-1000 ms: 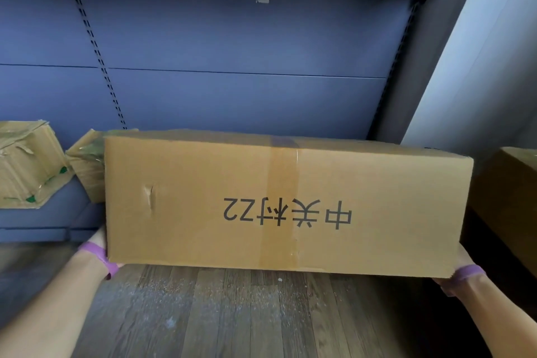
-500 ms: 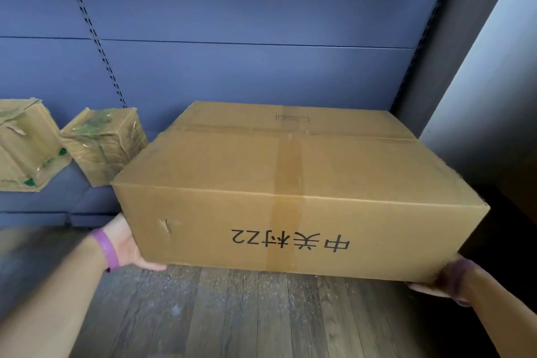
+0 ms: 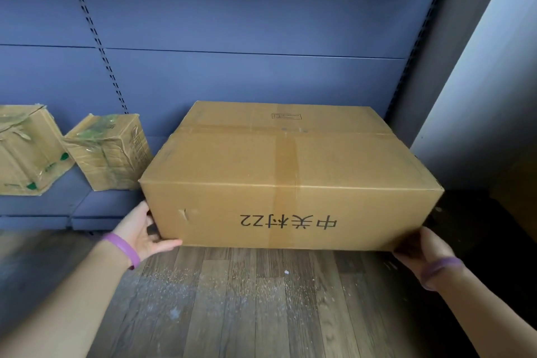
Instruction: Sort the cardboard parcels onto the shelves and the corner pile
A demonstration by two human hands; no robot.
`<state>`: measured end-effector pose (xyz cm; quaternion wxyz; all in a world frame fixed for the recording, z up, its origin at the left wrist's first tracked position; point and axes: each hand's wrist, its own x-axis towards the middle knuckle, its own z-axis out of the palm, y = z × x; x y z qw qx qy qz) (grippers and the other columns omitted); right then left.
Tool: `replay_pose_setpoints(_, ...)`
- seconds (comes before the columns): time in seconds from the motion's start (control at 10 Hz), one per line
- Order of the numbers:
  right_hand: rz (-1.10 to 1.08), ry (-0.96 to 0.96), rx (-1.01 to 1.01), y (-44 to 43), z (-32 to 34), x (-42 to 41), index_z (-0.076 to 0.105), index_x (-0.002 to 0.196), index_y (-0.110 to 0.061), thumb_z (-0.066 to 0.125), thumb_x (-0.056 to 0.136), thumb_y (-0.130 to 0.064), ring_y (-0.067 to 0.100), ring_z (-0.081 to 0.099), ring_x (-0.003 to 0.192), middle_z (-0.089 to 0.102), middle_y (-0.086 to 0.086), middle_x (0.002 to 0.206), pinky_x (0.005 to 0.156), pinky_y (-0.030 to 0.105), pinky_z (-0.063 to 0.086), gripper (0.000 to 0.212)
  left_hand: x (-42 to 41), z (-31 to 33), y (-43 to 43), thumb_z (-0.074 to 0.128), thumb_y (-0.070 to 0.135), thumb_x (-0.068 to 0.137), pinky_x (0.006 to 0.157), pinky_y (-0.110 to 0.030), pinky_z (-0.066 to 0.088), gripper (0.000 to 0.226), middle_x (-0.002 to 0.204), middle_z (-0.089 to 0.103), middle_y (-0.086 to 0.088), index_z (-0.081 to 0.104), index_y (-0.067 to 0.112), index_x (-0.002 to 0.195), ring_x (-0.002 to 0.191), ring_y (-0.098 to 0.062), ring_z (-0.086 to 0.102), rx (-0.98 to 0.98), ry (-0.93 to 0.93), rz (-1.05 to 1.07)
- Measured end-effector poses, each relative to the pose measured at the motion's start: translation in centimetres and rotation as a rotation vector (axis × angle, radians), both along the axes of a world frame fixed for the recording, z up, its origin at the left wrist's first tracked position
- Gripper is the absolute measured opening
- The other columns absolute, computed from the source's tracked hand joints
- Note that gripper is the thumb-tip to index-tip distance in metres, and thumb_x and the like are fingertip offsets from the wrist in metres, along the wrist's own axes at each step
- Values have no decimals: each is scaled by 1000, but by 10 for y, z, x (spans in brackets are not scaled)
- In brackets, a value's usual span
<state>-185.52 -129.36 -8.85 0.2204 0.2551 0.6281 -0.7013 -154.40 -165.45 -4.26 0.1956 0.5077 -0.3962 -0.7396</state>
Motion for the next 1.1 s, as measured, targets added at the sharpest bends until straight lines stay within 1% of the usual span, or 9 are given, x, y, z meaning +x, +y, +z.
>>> replay_pose_setpoints(0.1, -29, 40, 111, -13, 7, 3, 44, 143, -17, 43, 104, -32, 33, 51, 125, 48, 13, 142, 94, 42, 50, 41, -4, 3, -4, 52, 38, 101, 89, -60, 52, 24, 129, 55, -6, 56, 22, 118, 115, -41, 52, 11, -128, -5)
replay_pose_setpoints(0.2, -78, 88, 20, -18, 7, 7, 47, 141, -14, 44, 104, -21, 31, 52, 119, 51, 13, 135, 86, 39, 52, 37, -8, 6, -9, 53, 26, 102, 70, -45, 59, 17, 119, 58, -13, 58, 17, 115, 114, -43, 53, 25, -126, -1)
replay_pose_setpoints(0.3, -50, 184, -29, -27, 14, 11, 54, 129, -7, 48, 99, -8, 29, 55, 108, 52, 12, 120, 77, 35, 54, 30, -16, 9, -9, 46, 29, 105, 83, -43, 53, 23, 120, 57, -13, 53, 16, 123, 117, -51, 51, 90, -6, 104)
replay_pose_setpoints(0.5, 117, 436, -100, -61, 17, 14, 52, 126, -9, 59, 96, -10, 21, 57, 114, 58, 6, 122, 101, 32, 47, 31, -39, 0, -8, 48, 25, 104, 103, -47, 48, 40, 147, 45, -7, 42, 13, 141, 132, -41, 46, 93, 279, 298)
replay_pose_setpoints(0.6, 152, 433, -157, -69, 12, 6, 42, 144, -11, 59, 96, -8, 21, 55, 121, 53, 2, 134, 108, 37, 44, 51, -50, 1, -8, 56, 25, 100, 107, -44, 45, 51, 147, 43, -14, 38, 13, 147, 134, -35, 46, 113, 349, 297)
replay_pose_setpoints(0.8, 158, 390, -117, -76, 1, -9, 25, 155, -20, 62, 95, -16, 24, 52, 124, 47, -1, 141, 110, 41, 42, 71, -55, 0, -6, 56, 24, 100, 109, -51, 41, 60, 153, 31, -22, 27, 16, 153, 134, -40, 45, 105, 293, 203)
replay_pose_setpoints(0.9, 165, 420, 17, -75, -5, -8, 30, 153, -22, 61, 95, -19, 24, 51, 119, 47, -3, 134, 104, 40, 45, 65, -57, 0, -1, 53, 25, 102, 110, -53, 40, 56, 155, 29, -22, 30, 18, 152, 134, -36, 46, 76, 202, 205)
replay_pose_setpoints(1.0, 168, 392, 94, -79, 1, 2, 49, 137, -13, 56, 95, -18, 28, 55, 115, 56, 5, 124, 94, 40, 48, 42, -59, 1, 10, 49, 33, 102, 106, -52, 41, 58, 156, 30, -20, 28, 17, 153, 135, -40, 44, 75, 69, 156)
replay_pose_setpoints(1.1, 239, 352, 99, -90, 13, 19, 47, 141, -9, 56, 95, -20, 26, 55, 109, 53, 12, 134, 84, 36, 49, 48, -55, 20, 26, 46, 41, 101, 108, -51, 38, 58, 153, 39, -16, 34, 15, 151, 137, -39, 40, 79, 8, 34)
